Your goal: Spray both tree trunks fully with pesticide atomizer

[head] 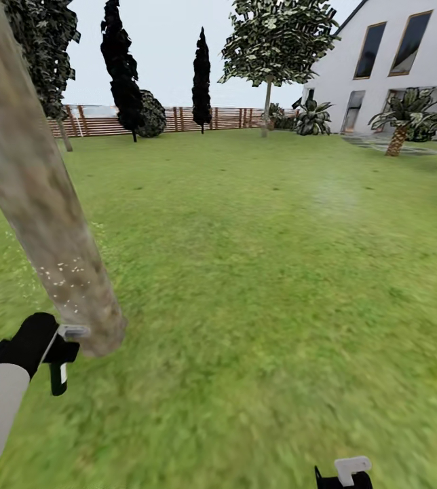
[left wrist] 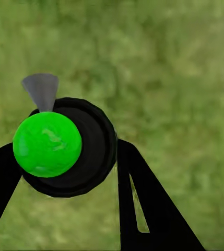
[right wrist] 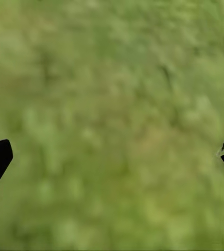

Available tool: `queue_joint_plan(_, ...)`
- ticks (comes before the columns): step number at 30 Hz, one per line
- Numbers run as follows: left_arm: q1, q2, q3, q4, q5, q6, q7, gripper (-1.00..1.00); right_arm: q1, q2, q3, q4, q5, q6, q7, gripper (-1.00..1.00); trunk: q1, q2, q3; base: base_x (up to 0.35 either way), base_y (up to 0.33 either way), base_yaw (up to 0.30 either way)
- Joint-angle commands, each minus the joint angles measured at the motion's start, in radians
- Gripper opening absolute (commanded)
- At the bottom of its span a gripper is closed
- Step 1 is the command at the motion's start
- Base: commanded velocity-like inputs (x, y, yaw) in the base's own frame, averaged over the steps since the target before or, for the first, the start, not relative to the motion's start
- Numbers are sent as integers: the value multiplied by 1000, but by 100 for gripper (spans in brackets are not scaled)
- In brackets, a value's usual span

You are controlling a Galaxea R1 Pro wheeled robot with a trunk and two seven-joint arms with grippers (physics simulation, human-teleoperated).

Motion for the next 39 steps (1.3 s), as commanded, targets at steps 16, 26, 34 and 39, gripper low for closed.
queue_joint_plan(16, 80, -77, 11, -1, 73, -159, 82, -100, 0, 1, 0, 0, 1, 1, -1, 100, 0, 0, 0, 58, -112, 153)
queue_joint_plan(26, 80, -74, 84, 0, 67, -162, 98, -100, 0, 1, 0, 0, 1, 1, -1, 100, 0, 0, 0, 231, -200, 73)
queue_joint_plan(34, 94, -78, 83, -3, 71, -162, 131, -100, 0, 2, 1, 0, 1, 1, -1, 100, 0, 0, 0, 233, -197, 276)
queue_joint_plan(39, 94, -78, 85, -4, 70, -161, 131, -100, 0, 1, 0, 0, 1, 1, -1, 100, 0, 0, 0, 228, -200, 154)
